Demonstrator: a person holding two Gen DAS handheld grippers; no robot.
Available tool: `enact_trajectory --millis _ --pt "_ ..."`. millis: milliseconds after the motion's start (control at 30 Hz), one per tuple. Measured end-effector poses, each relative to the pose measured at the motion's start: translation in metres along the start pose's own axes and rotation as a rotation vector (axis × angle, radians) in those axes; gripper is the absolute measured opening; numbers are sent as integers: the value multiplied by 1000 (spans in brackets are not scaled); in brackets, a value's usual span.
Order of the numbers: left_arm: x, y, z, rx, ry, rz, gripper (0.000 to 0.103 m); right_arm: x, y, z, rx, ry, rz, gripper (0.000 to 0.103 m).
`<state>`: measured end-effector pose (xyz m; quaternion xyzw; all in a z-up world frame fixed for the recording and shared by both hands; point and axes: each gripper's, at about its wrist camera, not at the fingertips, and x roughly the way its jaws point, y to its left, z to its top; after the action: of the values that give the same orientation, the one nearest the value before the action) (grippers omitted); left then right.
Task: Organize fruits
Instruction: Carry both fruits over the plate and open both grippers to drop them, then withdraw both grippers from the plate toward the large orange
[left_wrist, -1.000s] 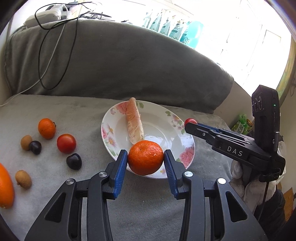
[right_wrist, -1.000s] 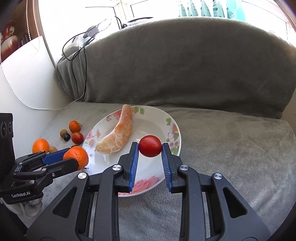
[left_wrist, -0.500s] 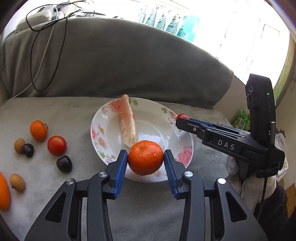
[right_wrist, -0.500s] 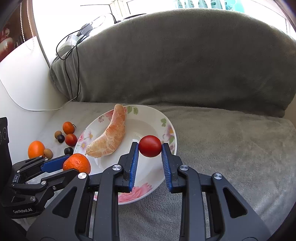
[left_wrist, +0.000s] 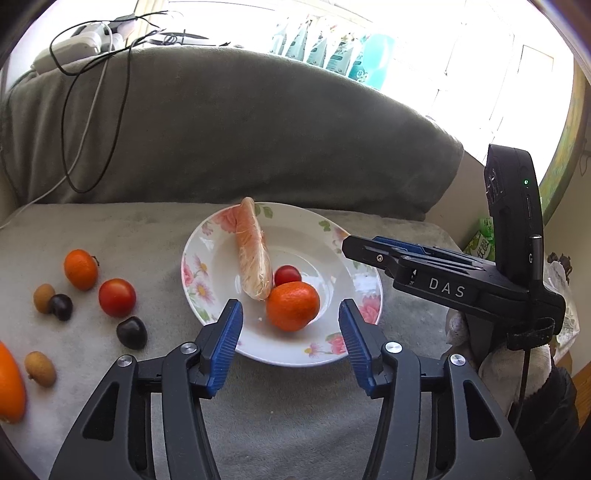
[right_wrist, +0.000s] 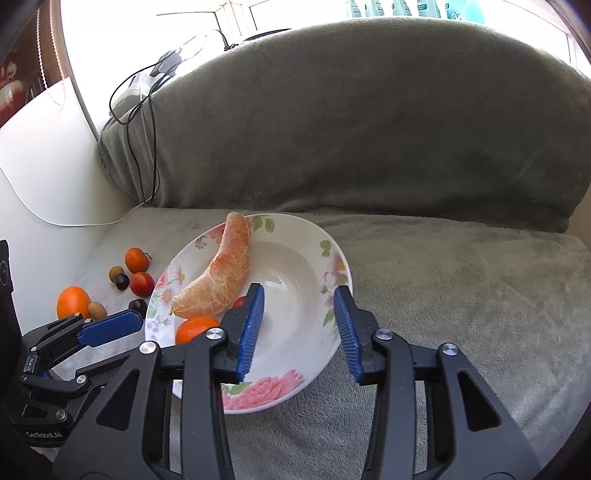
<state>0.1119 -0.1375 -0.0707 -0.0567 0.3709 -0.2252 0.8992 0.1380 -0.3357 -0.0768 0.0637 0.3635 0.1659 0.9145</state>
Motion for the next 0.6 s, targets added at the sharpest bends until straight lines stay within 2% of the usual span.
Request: enact_trajectory --millis 100,167,200,233,267,333,433,600 --pt "-4 1 1 3 -8 1 61 -3 -1 2 10 -9 -3 59" --pt "-6 1 0 8 -11 2 64 -4 -1 3 10 -19 -13 74" --pt "-7 1 0 10 -11 3 65 -6 0 3 9 -26 -18 78" --pt "-8 1 0 11 -12 3 71 -7 0 4 8 -31 -23 84" --pt "-8 0 0 11 -15 4 75 -8 1 4 9 -36 -26 89" --pt "-10 0 0 11 -23 8 76 -9 1 5 14 -40 -28 93" --pt "-11 -1 0 16 -20 23 83 -10 2 6 18 -35 -27 94" --pt "-13 1 -2 15 -9 52 83 -10 2 5 28 -25 -20 94"
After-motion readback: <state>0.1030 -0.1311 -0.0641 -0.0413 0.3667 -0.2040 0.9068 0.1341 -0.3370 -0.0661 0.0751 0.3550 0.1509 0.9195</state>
